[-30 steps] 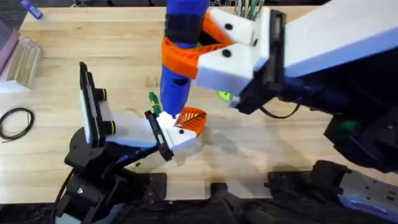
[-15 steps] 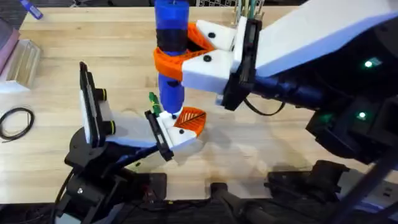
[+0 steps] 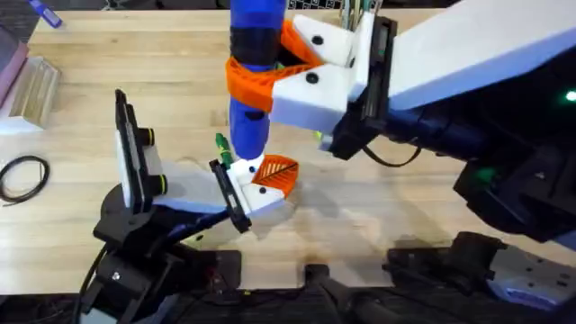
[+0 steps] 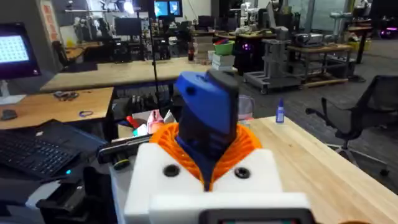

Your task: Pick up the gripper from the table and insert it into the empty holder that is missing its gripper. Then pick up a screw, insert it into the mounting hole, and use the screwdriver to tighten it. Finally, clean up the table by picking up the vegetable and placing it into the bucket.

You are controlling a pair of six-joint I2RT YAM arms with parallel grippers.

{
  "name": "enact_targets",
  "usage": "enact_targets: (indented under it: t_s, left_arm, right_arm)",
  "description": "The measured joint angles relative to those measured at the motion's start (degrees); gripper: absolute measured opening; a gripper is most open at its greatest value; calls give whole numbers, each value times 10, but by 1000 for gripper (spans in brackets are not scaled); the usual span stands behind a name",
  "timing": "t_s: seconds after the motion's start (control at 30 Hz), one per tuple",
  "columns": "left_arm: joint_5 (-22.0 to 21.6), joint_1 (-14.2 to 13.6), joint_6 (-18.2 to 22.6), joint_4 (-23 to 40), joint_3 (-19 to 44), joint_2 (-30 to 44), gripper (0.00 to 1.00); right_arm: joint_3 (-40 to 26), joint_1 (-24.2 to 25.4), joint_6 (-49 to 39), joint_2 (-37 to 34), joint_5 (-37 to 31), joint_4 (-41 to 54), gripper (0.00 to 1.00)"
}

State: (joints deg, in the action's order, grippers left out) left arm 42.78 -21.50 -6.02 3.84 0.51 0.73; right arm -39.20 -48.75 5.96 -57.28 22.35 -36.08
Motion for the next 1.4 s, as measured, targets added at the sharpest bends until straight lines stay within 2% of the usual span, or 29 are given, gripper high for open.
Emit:
enact_targets:
  t_s: [1.4]
  left_arm:
    - [0,0,0,0,0,0,5]
  right_arm:
    - [0,0,9,-1,0,49,25]
